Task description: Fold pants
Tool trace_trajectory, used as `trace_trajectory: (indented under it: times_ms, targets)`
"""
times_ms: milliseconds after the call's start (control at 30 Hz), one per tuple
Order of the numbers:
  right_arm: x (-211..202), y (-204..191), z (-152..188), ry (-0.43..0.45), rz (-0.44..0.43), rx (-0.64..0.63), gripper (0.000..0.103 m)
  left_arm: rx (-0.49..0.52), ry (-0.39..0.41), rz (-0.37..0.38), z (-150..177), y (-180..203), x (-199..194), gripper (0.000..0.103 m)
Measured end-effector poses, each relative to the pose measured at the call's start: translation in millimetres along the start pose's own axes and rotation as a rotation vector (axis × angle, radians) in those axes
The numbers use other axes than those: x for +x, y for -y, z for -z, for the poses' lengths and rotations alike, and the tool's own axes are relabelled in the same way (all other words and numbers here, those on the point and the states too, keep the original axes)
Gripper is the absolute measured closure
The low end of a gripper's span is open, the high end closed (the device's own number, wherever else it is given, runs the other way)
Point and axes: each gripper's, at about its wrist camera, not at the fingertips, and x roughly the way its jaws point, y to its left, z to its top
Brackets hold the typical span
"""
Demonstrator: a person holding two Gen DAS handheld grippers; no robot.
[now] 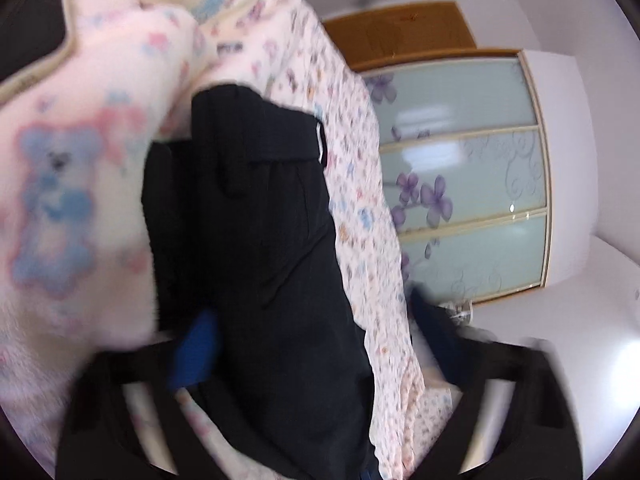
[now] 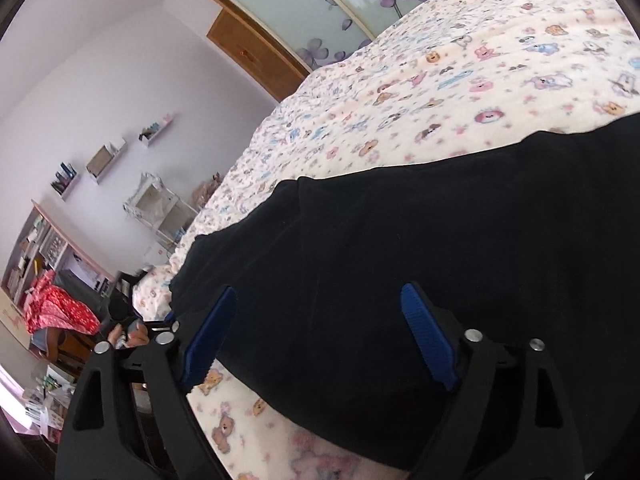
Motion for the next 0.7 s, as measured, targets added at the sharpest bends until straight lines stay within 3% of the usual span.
trace_trajectory:
  times_ms: [33, 67, 167, 400, 500, 600, 667, 700]
  targets:
    - [-1.9, 0.8, 0.3, 0.006, -0.006, 0.008, 0.013, 0.009, 0.005, -0.023, 0.6, -2.1, -3.2, 0.081]
    - [-3.6, 1.7, 0.1, 0.011, -0.012, 0.013, 0.013, 0.017, 0.011, -0.039, 1.8, -3.3, -2.7, 0.093]
    - [-7.5, 2.4, 1.2, 0.024, -0.023, 0.03, 0.011, 0.017, 0.036, -0.061, 5.6, -6.7, -10.5, 0.094]
    - [-29.1, 0.0, 2.0, 0.065, -0.009, 0.034, 0.008, 0.166, 0.189, -0.164, 35.0, 22.3, -45.1, 0.096]
    - [-43.1, 4.8, -1.6, 0.101, 0.041, 0.04, 0.008, 0.131, 0.129, -0.283, 27.9, 3.1, -22.2, 0.09]
    - [-60.1, 15.8, -10.4, 0.156, 0.131, 0.066, 0.008, 0.092, 0.13, -0.258, 25.2, -5.8, -31.1, 0.083]
    - [-77.4, 27.5, -19.7, 0.217, 0.202, 0.094, 0.008, 0.127, 0.222, -0.286, 31.3, 8.5, -49.2, 0.063]
    - [-85.1, 32.5, -23.7, 0.244, 0.227, 0.104, 0.008, 0.168, 0.292, -0.3, 38.1, 19.1, -59.4, 0.045]
